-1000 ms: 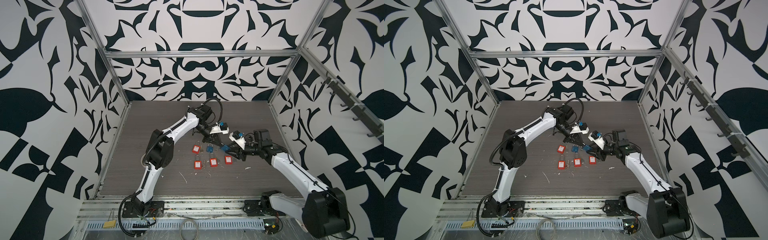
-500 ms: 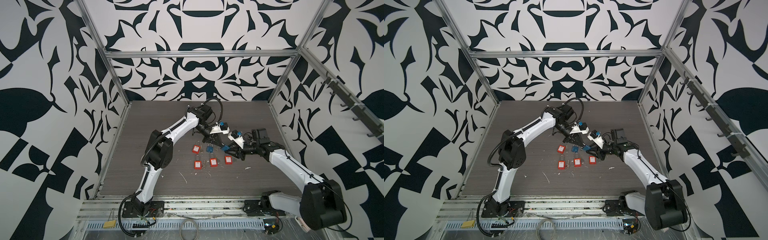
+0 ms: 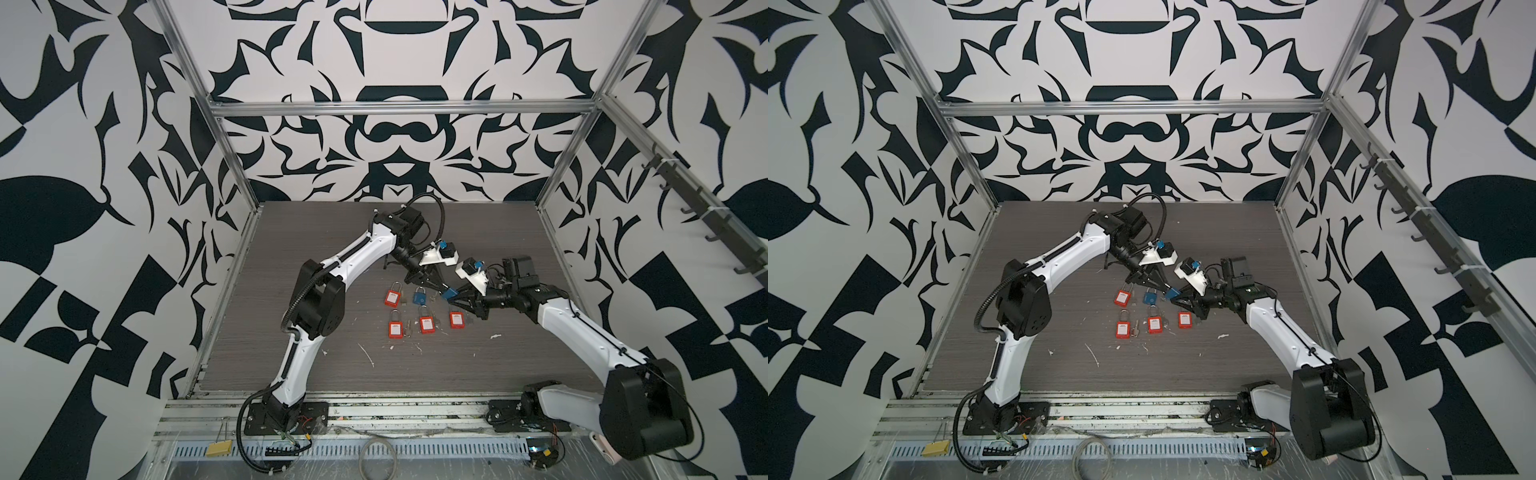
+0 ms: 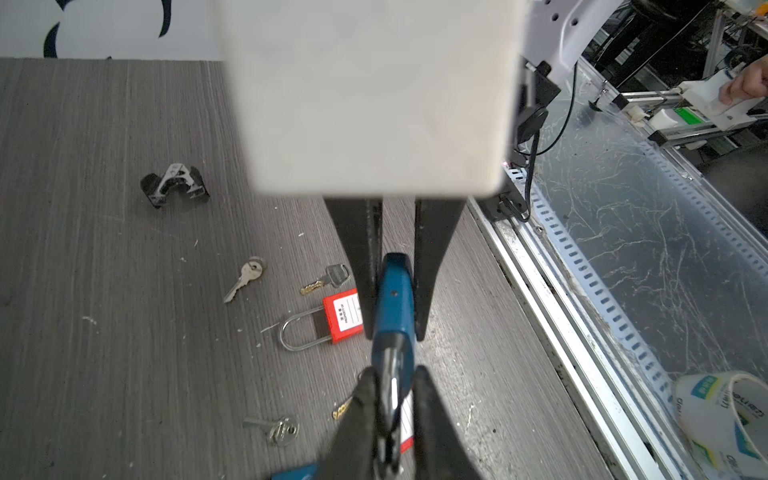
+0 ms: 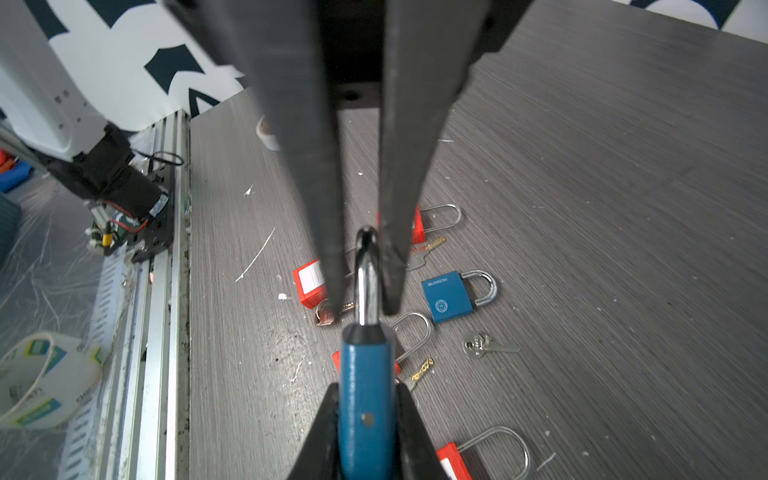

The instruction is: Lock with the key

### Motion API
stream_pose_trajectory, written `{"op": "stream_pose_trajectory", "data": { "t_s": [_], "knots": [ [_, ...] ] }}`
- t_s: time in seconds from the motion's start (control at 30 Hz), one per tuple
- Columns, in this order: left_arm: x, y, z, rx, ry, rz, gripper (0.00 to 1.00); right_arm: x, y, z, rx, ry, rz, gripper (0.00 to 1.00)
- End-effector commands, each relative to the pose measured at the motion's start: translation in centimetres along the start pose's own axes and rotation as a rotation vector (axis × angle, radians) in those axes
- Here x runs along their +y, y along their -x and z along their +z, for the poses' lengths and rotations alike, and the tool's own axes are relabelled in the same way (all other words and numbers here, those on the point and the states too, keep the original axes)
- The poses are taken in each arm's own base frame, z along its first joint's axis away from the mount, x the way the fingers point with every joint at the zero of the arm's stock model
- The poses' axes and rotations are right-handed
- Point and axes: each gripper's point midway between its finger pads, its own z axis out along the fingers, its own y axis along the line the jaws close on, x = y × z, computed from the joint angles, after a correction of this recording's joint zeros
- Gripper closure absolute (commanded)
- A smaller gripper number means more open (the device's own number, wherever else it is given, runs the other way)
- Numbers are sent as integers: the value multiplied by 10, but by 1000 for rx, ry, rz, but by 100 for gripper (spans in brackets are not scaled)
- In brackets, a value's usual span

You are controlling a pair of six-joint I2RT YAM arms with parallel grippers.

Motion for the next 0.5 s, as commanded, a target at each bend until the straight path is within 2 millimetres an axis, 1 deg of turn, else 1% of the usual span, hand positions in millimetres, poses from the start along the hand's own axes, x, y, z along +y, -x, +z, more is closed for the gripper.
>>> {"op": "stream_pose_trajectory", "data": {
  "t_s": [0.0, 0.03, 0.07, 0.13, 0.17, 0.23, 0.3, 0.33, 0.4, 0.47],
  "knots": [
    [4, 32, -31, -131, 43, -33, 53, -3, 29, -10, -69, -37, 4, 96],
    [12, 32, -42, -153, 84, -59, 39, -4, 28, -10, -62, -42, 32, 97],
    [21, 30, -53, -168, 137, -63, 37, -6, 28, -11, -55, -56, 70, 99],
    [38, 27, -77, -188, 275, -53, 32, -12, 28, -11, -46, -85, 156, 99],
    [43, 23, -89, -206, 340, -53, 27, -16, 28, -11, -43, -106, 202, 100],
    [51, 16, -114, -245, 459, -70, 24, -25, 29, -12, -53, -146, 296, 100],
    [55, 8, -137, -286, 562, -101, 22, -38, 28, -11, -65, -196, 426, 100],
    [54, 4, -145, -300, 591, -118, 22, -45, 27, -10, -67, -226, 493, 100],
    [50, -7, -156, -313, 640, -160, 22, -64, 17, -5, -52, -293, 662, 100],
    [43, -17, -157, -302, 661, -188, 21, -73, 9, 1, -30, -321, 762, 100]
  ]
}}
